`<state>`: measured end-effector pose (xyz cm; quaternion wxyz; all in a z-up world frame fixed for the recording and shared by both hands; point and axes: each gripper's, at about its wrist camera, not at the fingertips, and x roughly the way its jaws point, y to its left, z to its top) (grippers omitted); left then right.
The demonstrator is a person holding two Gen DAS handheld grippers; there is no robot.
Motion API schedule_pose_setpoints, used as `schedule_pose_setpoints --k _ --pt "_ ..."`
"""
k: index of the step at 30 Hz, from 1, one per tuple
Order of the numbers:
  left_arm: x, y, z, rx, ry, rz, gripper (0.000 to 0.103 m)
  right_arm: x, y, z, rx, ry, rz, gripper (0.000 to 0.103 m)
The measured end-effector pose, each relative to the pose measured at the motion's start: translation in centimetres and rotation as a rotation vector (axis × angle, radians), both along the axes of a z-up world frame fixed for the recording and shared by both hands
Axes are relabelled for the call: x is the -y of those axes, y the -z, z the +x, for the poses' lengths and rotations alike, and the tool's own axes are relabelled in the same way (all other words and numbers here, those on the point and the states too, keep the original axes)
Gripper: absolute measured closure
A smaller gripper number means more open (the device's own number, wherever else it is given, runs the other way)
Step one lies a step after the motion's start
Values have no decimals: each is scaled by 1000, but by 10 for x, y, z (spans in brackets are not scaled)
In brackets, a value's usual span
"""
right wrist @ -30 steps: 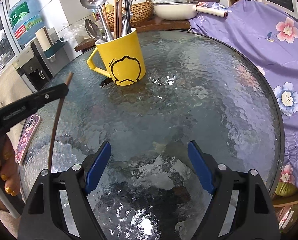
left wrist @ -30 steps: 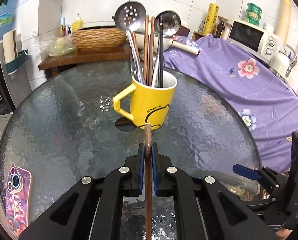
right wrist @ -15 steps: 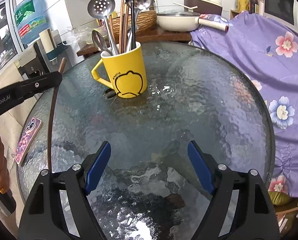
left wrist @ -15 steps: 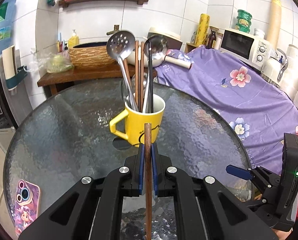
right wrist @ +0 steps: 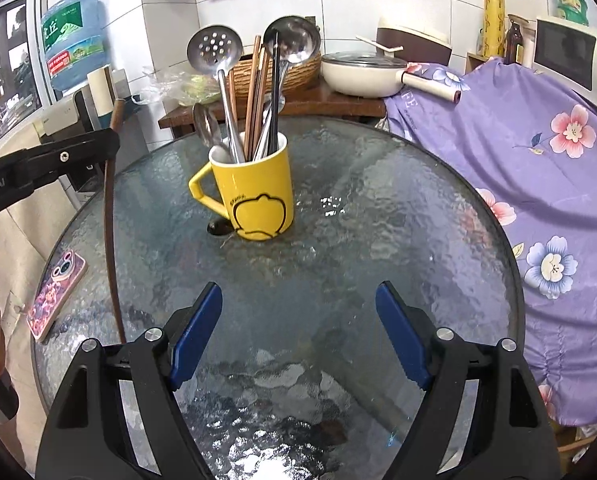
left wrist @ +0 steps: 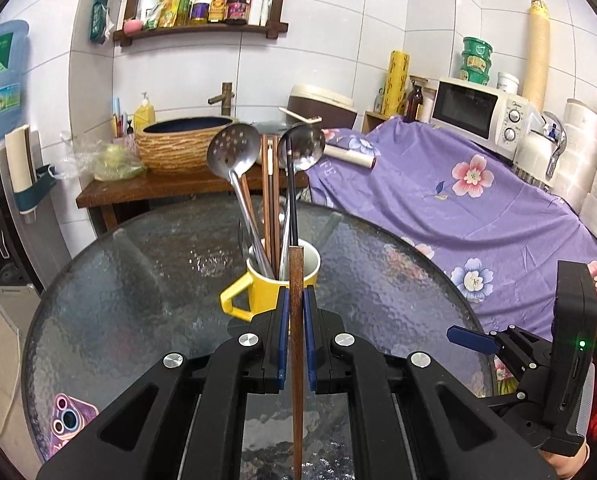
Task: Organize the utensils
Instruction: 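Lift the wooden chopstick with the left tool and carry it over the mug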
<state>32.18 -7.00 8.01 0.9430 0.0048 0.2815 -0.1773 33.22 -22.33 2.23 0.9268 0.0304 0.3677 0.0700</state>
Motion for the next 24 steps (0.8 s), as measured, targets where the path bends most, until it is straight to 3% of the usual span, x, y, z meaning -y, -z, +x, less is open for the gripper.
schedule_pose_setpoints --k 14,24 --pt "7 -40 3 99 5 2 96 9 0 3 -2 14 26 24" --pt "20 -90 19 168 12 19 96 15 -5 10 6 25 20 24"
